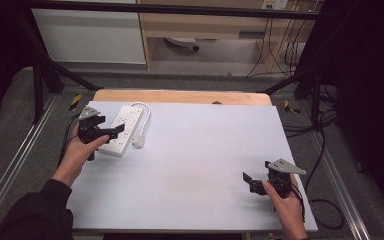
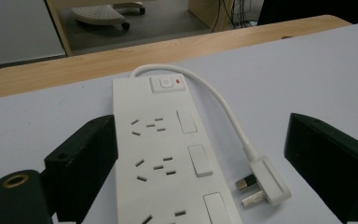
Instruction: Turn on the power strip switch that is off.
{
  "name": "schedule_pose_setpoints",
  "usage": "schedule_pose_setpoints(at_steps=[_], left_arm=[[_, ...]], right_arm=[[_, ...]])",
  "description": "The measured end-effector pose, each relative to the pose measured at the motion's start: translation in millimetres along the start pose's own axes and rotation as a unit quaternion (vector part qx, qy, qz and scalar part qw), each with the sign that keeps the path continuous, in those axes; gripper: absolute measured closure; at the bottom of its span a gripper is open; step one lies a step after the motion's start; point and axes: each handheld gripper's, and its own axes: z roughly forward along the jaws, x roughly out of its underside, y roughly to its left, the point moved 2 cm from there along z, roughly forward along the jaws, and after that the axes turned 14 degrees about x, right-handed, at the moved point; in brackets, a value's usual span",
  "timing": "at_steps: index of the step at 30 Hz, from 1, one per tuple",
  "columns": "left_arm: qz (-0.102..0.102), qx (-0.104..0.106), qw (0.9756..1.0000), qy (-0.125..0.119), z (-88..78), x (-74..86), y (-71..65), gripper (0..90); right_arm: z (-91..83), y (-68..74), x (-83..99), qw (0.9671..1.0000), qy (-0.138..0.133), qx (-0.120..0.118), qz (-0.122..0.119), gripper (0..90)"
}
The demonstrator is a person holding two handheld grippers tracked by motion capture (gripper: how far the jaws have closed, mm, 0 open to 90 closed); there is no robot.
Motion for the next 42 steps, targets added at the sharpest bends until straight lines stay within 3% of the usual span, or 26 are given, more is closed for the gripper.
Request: schedule_pose_setpoints(at_steps=[9, 13, 22, 42], left_arm=[[-0.009, -0.011, 0.9999, -0.007, 11.4, 2.9, 9.9, 10.7], [-0.009, -0.018, 0.9998, 0.003, 16.0, 2.9, 12.1, 10.7], [0.003, -0.026, 0.9996, 0.011, 25.7, -11.1, 11.5, 11.5], [0.010, -0.035, 0.9991, 0.021, 42.8, -18.6, 10.8, 13.5]], right_arm=[[0.0, -0.5, 0.3, 1.0000, 0.002, -0.002, 0.004, 2.9], [0.0, -0.5, 0.4, 1.0000, 0.003, -0.003, 0.005, 2.9], [-0.3, -0.5, 0.2, 1.0000, 0.002, -0.005, 0.005, 2.9], [-2.4, -2.0, -2.5, 1.0000, -0.007, 0.002, 0.007, 3.6]])
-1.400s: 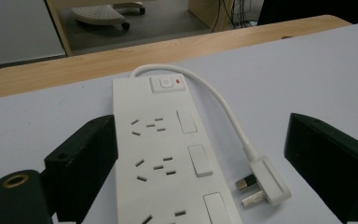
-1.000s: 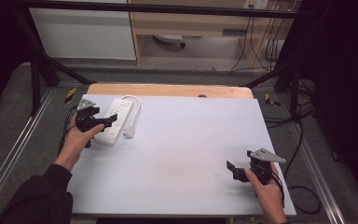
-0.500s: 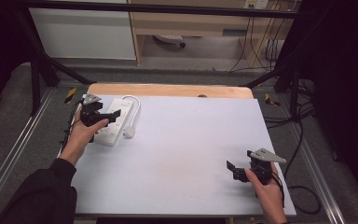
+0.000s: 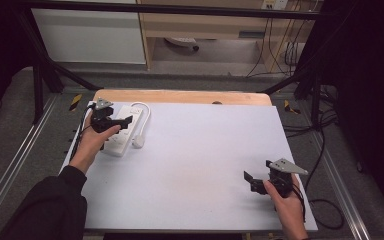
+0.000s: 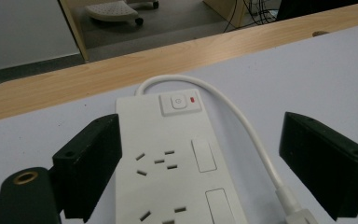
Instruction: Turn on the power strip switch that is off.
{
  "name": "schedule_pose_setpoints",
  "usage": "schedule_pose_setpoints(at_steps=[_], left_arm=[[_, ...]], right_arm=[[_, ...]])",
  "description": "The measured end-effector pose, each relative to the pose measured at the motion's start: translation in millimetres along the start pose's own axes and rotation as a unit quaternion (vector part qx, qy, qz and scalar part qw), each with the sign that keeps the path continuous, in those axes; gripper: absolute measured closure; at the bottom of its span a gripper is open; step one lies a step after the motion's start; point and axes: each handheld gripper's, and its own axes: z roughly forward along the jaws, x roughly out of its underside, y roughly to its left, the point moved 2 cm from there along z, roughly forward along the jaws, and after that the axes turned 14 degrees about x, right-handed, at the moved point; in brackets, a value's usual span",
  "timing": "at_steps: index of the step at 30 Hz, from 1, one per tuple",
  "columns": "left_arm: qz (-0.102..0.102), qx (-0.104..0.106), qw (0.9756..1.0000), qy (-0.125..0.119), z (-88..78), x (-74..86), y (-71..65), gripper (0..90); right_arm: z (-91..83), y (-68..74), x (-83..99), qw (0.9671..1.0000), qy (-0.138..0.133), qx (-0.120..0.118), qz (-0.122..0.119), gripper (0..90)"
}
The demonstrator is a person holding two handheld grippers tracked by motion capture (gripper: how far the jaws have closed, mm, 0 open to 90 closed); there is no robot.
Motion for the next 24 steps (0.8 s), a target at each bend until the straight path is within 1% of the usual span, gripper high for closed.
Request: schedule_pose_setpoints(at_steps=[3, 4, 10, 15, 17, 20, 24], left_arm=[[0.005, 0.000, 1.0000, 0.004, 2.2, -1.4, -1.5, 13.9], [0.006, 0.000, 1.0000, 0.004, 3.5, -1.4, -1.8, 15.6], [0.008, 0.002, 0.9999, 0.010, 9.8, 0.4, -2.1, 18.9], [0.007, 0.003, 0.9999, 0.012, 13.0, 1.9, -1.6, 21.1], [0.006, 0.005, 0.9999, 0.011, 14.1, 2.3, -1.2, 22.6], [0.005, 0.001, 0.9999, 0.013, 16.4, 3.1, -0.1, 25.8], [0.002, -0.003, 0.9999, 0.016, 20.6, 5.0, 1.7, 26.9]], right_arm=[[0.4, -0.6, 0.0, 1.0000, 0.000, 0.000, 0.001, 3.6], [0.5, -0.4, -0.2, 1.0000, 0.000, 0.000, 0.003, 3.6], [0.8, 0.0, -0.8, 1.0000, -0.001, 0.000, 0.002, 3.6], [1.1, -0.7, -0.5, 1.0000, -0.001, -0.001, 0.003, 3.7], [0.6, -0.6, -0.9, 1.0000, -0.001, -0.003, 0.009, 3.7], [0.9, -0.5, -0.9, 1.0000, 0.000, -0.004, 0.008, 3.7], [1.2, -0.6, -0.7, 1.0000, 0.001, -0.005, 0.007, 3.7]])
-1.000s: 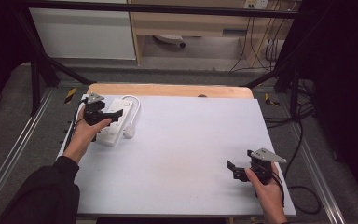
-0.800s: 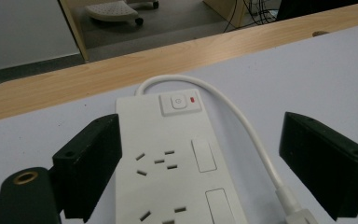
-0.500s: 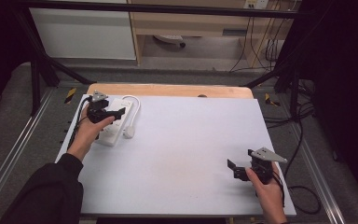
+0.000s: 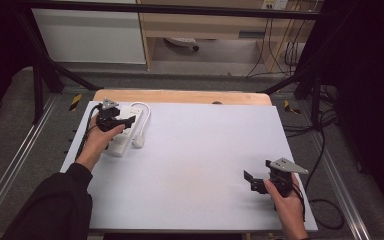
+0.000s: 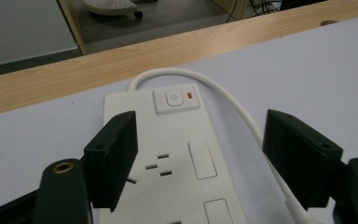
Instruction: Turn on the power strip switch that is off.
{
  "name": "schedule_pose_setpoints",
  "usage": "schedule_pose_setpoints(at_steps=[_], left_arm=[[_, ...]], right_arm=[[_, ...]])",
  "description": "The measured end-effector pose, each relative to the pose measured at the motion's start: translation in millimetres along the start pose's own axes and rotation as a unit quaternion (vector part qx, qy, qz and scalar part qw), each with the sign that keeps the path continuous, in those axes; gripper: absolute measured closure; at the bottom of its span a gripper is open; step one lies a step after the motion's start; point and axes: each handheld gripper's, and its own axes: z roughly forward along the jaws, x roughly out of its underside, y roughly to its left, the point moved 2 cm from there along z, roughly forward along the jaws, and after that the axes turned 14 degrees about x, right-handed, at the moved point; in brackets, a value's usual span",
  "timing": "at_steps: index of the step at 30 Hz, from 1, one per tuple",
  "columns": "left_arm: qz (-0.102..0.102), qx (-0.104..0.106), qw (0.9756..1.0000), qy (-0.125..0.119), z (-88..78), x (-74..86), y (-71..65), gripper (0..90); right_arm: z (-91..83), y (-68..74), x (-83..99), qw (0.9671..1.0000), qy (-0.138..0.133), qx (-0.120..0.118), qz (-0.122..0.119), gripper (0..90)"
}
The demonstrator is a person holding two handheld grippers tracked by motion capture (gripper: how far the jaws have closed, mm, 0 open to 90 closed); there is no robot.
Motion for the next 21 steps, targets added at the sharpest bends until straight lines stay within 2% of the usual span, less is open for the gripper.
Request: schedule_pose_setpoints(at_steps=[9, 21], left_arm=[[-0.008, -0.005, 0.9999, 0.006, 5.7, 3.7, 3.8, 27.6], [-0.012, -0.014, 0.9997, 0.014, 9.3, 7.7, 10.1, 39.2]], right_arm=[[0.1, 0.2, 0.1, 1.0000, 0.000, 0.000, -0.001, 3.7], [0.7, 0.0, 0.5, 1.0000, 0.002, -0.002, -0.001, 3.6]])
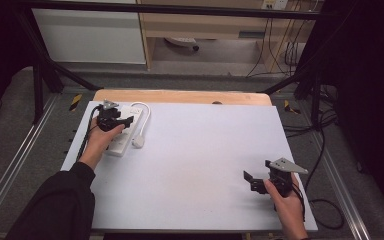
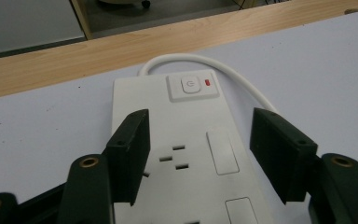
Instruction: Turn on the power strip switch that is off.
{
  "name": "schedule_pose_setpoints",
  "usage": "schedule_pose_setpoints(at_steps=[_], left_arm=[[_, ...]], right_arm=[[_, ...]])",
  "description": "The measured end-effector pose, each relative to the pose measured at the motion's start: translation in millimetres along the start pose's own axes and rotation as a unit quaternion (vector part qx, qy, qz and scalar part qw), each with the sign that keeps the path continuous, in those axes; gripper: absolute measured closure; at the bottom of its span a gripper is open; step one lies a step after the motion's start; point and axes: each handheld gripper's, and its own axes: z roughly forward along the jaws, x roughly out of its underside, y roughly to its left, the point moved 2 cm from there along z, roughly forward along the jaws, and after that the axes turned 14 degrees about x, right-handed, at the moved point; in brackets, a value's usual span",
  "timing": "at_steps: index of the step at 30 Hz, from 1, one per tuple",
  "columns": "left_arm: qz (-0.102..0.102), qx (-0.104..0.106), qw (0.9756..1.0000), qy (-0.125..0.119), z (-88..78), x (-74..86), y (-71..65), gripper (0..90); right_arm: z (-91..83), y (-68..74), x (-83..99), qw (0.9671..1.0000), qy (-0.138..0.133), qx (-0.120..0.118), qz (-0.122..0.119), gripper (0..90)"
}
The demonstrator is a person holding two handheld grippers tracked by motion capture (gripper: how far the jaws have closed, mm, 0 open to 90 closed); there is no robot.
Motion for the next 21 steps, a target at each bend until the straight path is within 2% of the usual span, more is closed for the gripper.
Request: schedule_pose_setpoints(at_steps=[3, 12, 15, 16, 18, 21], left_arm=[[0.008, -0.002, 1.0000, 0.000, 1.8, -0.2, -2.5, 42.0], [0.003, 0.001, 1.0000, -0.006, 4.2, 0.3, -1.8, 53.2], [0.008, 0.004, 0.9999, -0.009, 3.1, -0.6, -2.2, 61.3], [0.010, 0.006, 0.9999, -0.010, 2.7, -0.9, -2.5, 61.3], [0.014, 0.014, 0.9997, -0.012, 1.7, -1.4, -2.9, 69.7], [0.015, 0.019, 0.9995, -0.018, 1.4, -2.5, -3.5, 72.8]], right_arm=[[0.5, 0.2, 0.1, 1.0000, 0.001, -0.001, 0.001, 3.6], [0.4, 0.3, 0.1, 1.0000, 0.002, -0.002, 0.000, 3.6], [0.6, 0.5, 0.1, 1.0000, 0.002, -0.002, 0.000, 3.6], [0.6, 0.5, 0.1, 1.0000, 0.002, -0.002, 0.000, 3.6], [0.5, 0.7, 0.0, 1.0000, 0.002, -0.004, 0.000, 3.5], [0.7, 1.3, 0.1, 1.0000, 0.004, -0.005, -0.002, 3.4]])
